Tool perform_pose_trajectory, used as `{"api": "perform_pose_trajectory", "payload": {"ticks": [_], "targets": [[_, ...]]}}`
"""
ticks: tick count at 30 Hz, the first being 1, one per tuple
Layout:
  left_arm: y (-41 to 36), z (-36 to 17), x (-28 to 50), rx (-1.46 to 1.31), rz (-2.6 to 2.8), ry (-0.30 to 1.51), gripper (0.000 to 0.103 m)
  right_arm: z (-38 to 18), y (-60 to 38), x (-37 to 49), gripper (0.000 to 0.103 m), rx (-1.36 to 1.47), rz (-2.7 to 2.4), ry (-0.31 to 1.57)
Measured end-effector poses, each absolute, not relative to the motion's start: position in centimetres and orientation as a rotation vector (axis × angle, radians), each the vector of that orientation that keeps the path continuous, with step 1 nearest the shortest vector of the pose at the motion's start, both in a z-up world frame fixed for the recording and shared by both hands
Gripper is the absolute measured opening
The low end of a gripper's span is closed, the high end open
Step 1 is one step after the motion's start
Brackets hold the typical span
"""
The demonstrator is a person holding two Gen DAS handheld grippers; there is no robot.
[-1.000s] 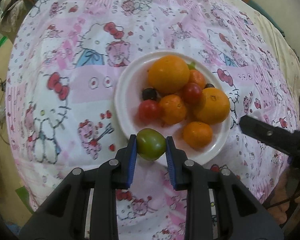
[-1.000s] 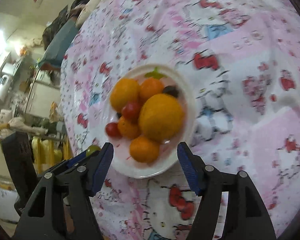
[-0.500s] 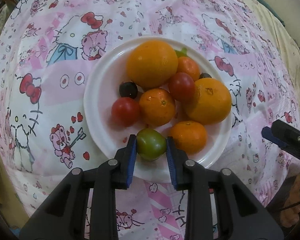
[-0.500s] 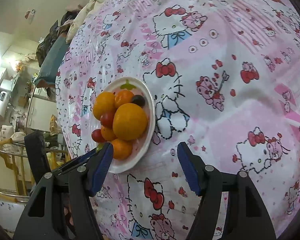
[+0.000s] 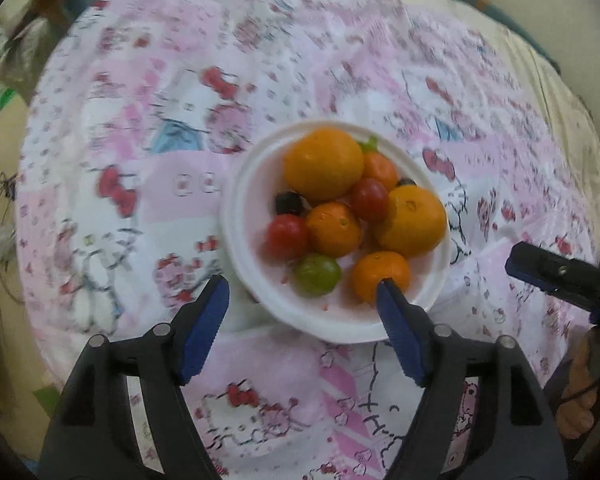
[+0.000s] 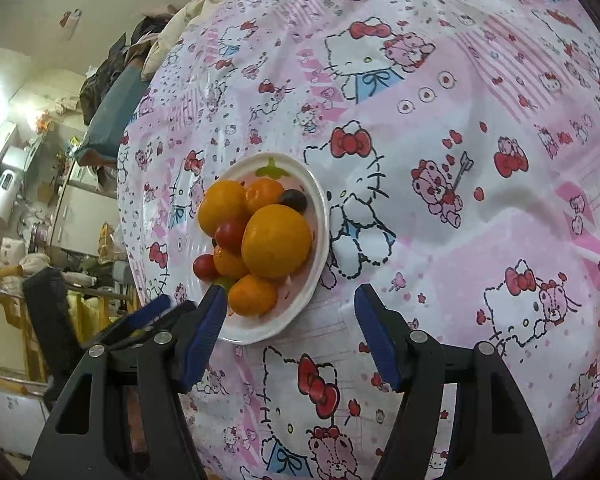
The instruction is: Organize fruits
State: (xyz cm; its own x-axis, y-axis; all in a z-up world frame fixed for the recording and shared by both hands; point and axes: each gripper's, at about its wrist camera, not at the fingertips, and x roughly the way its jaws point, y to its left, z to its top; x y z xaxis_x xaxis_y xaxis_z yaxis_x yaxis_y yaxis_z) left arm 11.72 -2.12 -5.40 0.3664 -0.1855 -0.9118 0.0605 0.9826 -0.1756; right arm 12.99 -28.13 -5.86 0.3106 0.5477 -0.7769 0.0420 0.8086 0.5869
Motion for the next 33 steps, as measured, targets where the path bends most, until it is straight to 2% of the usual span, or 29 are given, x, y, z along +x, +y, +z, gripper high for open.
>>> {"api": "perform_pose_trajectory", "payload": {"ticks": [8, 10, 11, 12, 16, 18, 20, 26, 33], "targets": [[0.8, -0.8, 8.1, -0.088, -0.076, 0.984, 0.074, -1.8, -24.8, 10.9, 0.071, 0.315, 0.396, 1.098], [1.4, 0.3, 6.7, -0.071, -0.056, 0.932, 0.083, -0.6, -24.2, 10.0, 0.073, 0.28, 0.403, 1.065], [1.6, 0.6, 6.2, -0.073, -0.048, 0.919, 0.091, -0.1, -24.0, 9.6, 0.076, 0.268, 0.405, 1.048], [1.9, 0.8, 5.6, -0.083, -0.039, 0.908, 0.093, 0.3, -23.8, 9.3, 0.077, 0.258, 0.407, 1.033], [2.5, 1.4, 3.5, -0.11, -0.026, 0.883, 0.093, 1.1, -23.2, 6.9, 0.078, 0.225, 0.419, 0.963], [2.6, 1.7, 2.5, -0.103, -0.009, 0.861, 0.096, 1.2, -23.0, 5.8, 0.082, 0.208, 0.415, 0.947], [2.6, 1.8, 1.6, -0.111, 0.009, 0.843, 0.103, 1.2, -22.8, 4.6, 0.092, 0.196, 0.407, 0.929], [2.0, 1.7, -0.8, -0.112, 0.048, 0.809, 0.102, 1.3, -22.6, 1.7, 0.103, 0.149, 0.361, 0.84], [1.8, 1.4, -0.8, -0.152, 0.067, 0.772, 0.102, 0.4, -21.9, 1.7, 0.103, 0.117, 0.312, 0.801]]}}
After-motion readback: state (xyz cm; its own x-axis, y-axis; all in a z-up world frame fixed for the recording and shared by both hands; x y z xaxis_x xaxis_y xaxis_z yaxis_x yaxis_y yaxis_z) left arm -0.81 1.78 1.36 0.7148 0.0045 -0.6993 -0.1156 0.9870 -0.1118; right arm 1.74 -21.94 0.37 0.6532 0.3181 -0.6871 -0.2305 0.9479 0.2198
